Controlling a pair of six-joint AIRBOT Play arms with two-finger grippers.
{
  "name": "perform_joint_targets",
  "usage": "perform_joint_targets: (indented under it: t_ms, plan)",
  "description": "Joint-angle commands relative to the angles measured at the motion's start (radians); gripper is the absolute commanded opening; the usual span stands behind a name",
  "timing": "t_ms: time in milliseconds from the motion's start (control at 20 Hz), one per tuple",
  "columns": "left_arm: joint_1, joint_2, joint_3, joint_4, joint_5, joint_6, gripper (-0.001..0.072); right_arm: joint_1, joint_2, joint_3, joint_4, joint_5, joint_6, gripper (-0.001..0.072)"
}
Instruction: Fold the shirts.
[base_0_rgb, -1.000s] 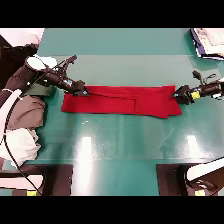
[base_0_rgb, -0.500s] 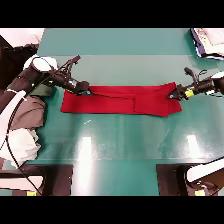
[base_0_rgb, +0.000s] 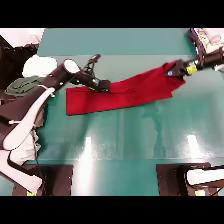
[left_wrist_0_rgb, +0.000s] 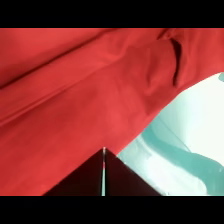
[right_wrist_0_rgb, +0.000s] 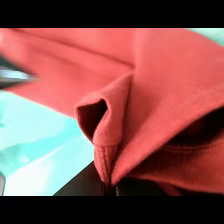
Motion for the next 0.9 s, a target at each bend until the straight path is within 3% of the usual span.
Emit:
perform_joint_targets:
  t_ms: [0,250,500,850]
  plan:
    - [-0.056,-0.126,0.098,-0.003,0.021,-0.042,0.0022,0.138,0.012,0.177,-0.002,0.010,0.109,0.0010]
    - [-0.051,-0.196,0.144,-0.022,0.072,-0.069,0.0021,0.310,-0.081,0.378,-0.002,0.022,0.164,0.0010]
    - [-0.029,-0.196,0.153,-0.017,0.072,-0.068,0.0022,0.413,-0.111,0.314,-0.003,-0.046,0.136,0.0010]
    - [0.148,-0.175,0.309,0.167,-0.285,-0.068,0.0021,0.480,-0.112,0.292,-0.003,-0.150,0.111,0.0010]
